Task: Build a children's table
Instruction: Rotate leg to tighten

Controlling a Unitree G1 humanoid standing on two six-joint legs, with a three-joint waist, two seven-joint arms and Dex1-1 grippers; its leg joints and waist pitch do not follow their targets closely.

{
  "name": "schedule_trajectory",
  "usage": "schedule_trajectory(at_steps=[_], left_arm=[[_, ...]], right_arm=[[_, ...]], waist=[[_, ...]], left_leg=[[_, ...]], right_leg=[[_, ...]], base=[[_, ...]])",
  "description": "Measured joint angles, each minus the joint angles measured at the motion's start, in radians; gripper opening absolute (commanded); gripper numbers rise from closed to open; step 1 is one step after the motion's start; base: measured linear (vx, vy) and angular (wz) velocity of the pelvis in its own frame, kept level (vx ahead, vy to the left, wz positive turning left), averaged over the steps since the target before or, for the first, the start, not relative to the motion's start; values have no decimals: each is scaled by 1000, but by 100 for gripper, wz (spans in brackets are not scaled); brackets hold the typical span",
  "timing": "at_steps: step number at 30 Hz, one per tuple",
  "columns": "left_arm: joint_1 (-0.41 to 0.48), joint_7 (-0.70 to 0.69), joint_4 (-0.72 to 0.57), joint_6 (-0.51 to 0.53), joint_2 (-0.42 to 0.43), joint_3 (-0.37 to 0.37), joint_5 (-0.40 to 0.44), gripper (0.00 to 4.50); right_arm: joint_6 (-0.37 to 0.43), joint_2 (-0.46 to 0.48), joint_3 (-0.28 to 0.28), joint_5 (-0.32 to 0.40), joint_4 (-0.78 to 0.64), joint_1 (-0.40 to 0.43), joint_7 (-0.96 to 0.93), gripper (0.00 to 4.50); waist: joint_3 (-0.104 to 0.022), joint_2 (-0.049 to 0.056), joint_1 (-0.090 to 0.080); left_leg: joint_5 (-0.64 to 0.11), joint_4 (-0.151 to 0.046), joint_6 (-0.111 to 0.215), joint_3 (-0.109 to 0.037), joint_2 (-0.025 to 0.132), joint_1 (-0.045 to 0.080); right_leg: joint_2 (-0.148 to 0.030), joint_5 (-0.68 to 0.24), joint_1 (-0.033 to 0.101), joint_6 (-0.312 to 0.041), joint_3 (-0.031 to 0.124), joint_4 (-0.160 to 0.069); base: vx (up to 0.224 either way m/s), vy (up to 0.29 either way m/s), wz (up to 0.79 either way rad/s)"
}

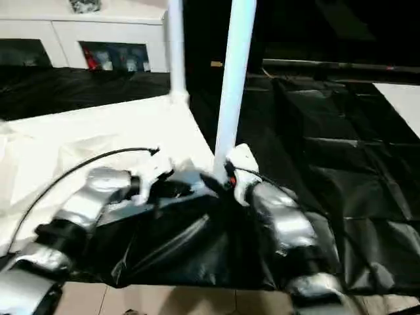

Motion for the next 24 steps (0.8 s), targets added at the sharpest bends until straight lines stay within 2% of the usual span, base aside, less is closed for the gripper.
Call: schedule_trajectory(at_steps=[7, 8, 9, 13, 15, 24], left_arm=[[11, -122, -14, -11, 42, -17, -16, 0], [11, -135, -15, -11, 48, -19, -19, 0], [11, -141, -15, -11, 51, -20, -21, 0], [17, -176, -25, -11, 62, -28, -25, 0], [17, -183, -25, -11, 63, -28, -25, 0], [17, -178, -25, -11, 59, -28, -26, 0]], right_arm=[[2, -90, 44, 24, -67, 41, 187, 365], [3, -94, 47, 30, -69, 42, 204, 350], [4, -95, 50, 33, -69, 42, 213, 332], [7, -111, 69, 32, -82, 41, 243, 319], [4, -110, 71, 31, -82, 41, 246, 288], [4, -107, 71, 33, -82, 42, 250, 267]], waist=[[0, 0, 19], [0, 0, 19], [0, 0, 19], [0, 0, 21], [0, 0, 22], [0, 0, 26]], left_leg=[[0, 0, 0, 1, 0, 0], [0, 1, 0, 1, 0, 0], [0, 1, 0, 0, 0, 0], [0, 1, 0, 0, 0, 0], [0, 1, 0, 0, 0, 0], [0, 1, 0, 0, 0, 0]], right_leg=[[0, 0, 1, 0, 0, 1], [0, 0, 1, 0, 0, 1], [0, 0, 1, 0, 0, 2], [0, 0, 1, 0, 0, 2], [0, 0, 1, 0, 0, 2], [0, 0, 1, 0, 0, 2]], base=[[0, 0, 0], [0, 0, 0], [0, 0, 0], [0, 0, 0], [0, 0, 0], [0, 0, 0]])
